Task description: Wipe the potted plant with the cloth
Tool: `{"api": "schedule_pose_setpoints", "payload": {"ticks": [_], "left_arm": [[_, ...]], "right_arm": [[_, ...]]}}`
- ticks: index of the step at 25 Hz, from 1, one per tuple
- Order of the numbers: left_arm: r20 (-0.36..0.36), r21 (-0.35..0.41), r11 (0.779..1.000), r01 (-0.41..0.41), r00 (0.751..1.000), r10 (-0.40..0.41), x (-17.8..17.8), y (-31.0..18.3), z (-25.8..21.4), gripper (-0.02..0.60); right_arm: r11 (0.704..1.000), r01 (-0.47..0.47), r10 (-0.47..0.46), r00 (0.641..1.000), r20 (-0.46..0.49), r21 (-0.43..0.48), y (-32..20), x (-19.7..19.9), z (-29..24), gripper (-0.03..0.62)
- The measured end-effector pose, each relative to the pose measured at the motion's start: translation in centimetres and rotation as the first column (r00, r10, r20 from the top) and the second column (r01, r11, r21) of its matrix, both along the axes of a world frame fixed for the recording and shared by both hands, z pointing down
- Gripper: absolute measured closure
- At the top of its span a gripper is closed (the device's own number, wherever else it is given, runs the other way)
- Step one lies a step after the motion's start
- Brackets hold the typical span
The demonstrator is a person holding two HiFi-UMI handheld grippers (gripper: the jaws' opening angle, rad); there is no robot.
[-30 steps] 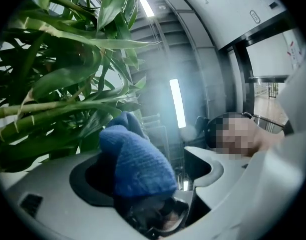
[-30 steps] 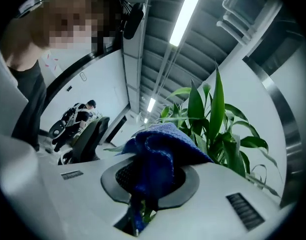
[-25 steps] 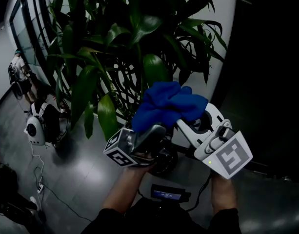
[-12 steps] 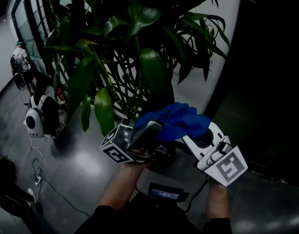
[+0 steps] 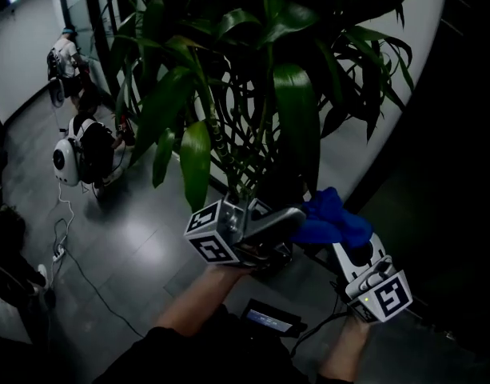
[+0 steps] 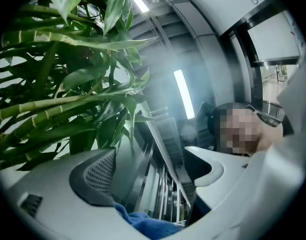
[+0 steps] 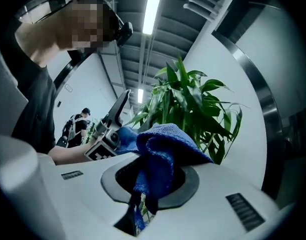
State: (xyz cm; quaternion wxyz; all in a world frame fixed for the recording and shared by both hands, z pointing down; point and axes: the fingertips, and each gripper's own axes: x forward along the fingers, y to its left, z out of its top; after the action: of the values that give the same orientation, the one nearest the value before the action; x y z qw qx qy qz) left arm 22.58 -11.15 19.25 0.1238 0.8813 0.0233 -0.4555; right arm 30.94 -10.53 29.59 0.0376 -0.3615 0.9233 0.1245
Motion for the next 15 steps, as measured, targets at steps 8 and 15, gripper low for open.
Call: {"api": "schedule_pose_setpoints", "payload": {"ticks": [8,15], "left_arm": [[0.15,-0.094,0.99,0.103,0.985,-0.088,-0.9,1.3,6.8,0.156],[0.208,-0.199,0.947,0.25,0.956,-0.208,-7.5,2.5,12.1,0.156]], "right_arm": [[0.999,-0.041,0.046,0.988,0.149,-0.035,0.4,4.2,0.6,0.52],[0.987,0.161,-0.157,0.958,0.241,0.004,2.2,-0.8,0.2,0.52]]}}
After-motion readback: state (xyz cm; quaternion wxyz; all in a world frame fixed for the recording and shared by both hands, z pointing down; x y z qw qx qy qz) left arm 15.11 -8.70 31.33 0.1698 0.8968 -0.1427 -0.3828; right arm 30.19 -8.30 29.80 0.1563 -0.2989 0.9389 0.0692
